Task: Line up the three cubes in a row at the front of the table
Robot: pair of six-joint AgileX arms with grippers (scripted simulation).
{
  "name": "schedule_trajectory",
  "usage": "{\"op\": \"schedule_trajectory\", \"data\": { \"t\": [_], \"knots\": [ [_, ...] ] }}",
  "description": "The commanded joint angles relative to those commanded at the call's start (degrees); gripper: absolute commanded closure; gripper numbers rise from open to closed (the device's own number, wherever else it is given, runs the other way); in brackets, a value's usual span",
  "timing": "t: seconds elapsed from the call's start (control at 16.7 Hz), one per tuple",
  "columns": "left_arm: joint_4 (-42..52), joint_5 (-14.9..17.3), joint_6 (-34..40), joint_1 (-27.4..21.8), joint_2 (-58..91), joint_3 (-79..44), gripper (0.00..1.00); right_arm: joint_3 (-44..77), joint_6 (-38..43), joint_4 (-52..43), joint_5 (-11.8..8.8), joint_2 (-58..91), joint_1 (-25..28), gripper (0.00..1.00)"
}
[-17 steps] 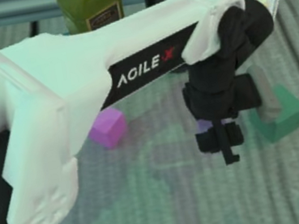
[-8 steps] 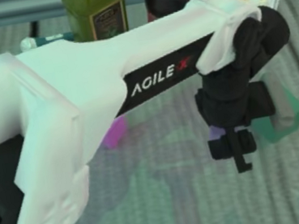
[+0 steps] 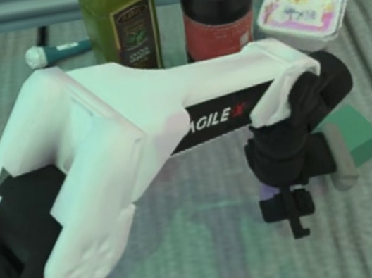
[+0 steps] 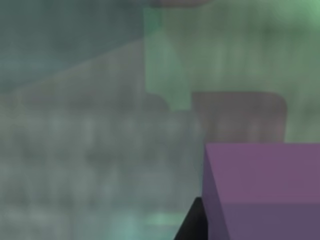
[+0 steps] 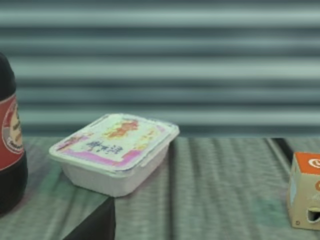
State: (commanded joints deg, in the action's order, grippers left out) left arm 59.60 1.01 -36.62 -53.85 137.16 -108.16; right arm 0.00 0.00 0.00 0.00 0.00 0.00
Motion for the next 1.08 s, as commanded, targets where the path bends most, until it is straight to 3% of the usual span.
{"op": "schedule_trajectory", "data": {
  "t": [0.12,0.9,1.08],
  "knots": [
    [0.0,0.0,0.0,0.0,0.0,0.0,1.0,0.0,0.0,0.0,0.0,0.0,0.0,0.0],
    [0.0,0.0,0.0,0.0,0.0,0.0,0.02,0.0,0.0,0.0,0.0,0.0,0.0,0.0],
    [0.0,0.0,0.0,0.0,0.0,0.0,0.0,0.0,0.0,0.0,0.0,0.0,0.0,0.0]
  ]
}}
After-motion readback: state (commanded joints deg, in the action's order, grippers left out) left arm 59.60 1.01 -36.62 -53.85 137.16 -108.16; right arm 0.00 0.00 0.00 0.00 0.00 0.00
